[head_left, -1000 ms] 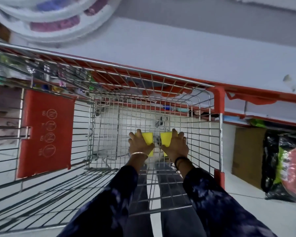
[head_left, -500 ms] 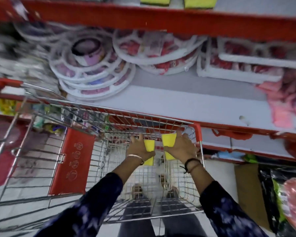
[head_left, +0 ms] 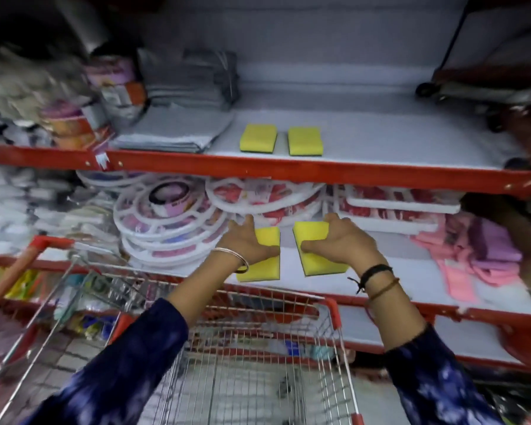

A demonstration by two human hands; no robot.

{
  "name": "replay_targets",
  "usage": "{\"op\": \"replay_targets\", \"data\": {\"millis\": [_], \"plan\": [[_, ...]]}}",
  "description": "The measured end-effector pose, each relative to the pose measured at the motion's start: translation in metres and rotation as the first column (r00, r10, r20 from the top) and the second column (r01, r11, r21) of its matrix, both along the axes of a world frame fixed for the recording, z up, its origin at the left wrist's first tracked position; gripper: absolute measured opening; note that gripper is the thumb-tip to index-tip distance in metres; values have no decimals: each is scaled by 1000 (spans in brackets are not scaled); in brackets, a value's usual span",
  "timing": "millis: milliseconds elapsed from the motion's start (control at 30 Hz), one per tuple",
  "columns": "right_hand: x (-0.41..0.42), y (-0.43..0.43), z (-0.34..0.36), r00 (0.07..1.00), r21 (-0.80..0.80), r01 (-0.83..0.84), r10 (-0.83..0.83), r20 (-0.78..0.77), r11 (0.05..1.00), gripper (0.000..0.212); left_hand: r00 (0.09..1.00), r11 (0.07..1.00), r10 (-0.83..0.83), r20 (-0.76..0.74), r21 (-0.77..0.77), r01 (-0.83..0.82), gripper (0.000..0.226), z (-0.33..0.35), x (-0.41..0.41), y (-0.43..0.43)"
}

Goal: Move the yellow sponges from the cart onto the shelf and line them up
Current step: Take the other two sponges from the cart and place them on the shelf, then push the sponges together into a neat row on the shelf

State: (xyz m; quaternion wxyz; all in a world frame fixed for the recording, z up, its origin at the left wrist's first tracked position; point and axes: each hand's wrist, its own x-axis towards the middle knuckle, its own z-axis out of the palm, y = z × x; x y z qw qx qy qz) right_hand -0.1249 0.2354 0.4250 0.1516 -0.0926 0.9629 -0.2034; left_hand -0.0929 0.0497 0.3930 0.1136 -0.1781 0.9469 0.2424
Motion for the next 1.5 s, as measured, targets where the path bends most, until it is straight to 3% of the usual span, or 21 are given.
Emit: {"op": "replay_targets", "data": {"millis": [167,333,533,667,867,1067,1200,1333,1433,1500], "plan": [[-30,16,62,990,-70,11,-21,-142,997,83,989,999,-28,-142,-45,22,90,74,-30,15],[-73,37,104,966,-90,78,-98,-240,993,76,974,997,-58,-220,-61,46,93,128,-80,39],[-132,56,127,957,-61,165,-174,-231,984,78,963,992,-88,-255,-107,62,89,163,-147,80],[-171,66,128,956,-21,195,-195,-221,981,76,968,979,-134,-211,-182,96,95,165,-191,107],[-211,73,113,961,36,217,-207,-183,976,79,989,982,-74,-128,-181,50,98,142,-241,124],[-232,76,87,978,56,184,-177,-114,981,75,980,949,-161,-116,-291,122,65,118,-264,129],[-240,85,79,974,52,187,-178,-144,981,78,959,911,-232,-164,-382,155,63,118,-266,121],[-247,99,86,981,52,23,-12,-191,998,57,882,835,-453,-128,-409,370,47,126,-263,109],[-243,102,87,983,136,-84,104,-152,987,49,850,777,-527,-11,-411,476,46,121,-259,103],[-240,103,84,984,147,-108,127,-127,983,49,839,762,-544,-8,-424,490,47,115,-256,101]]}}
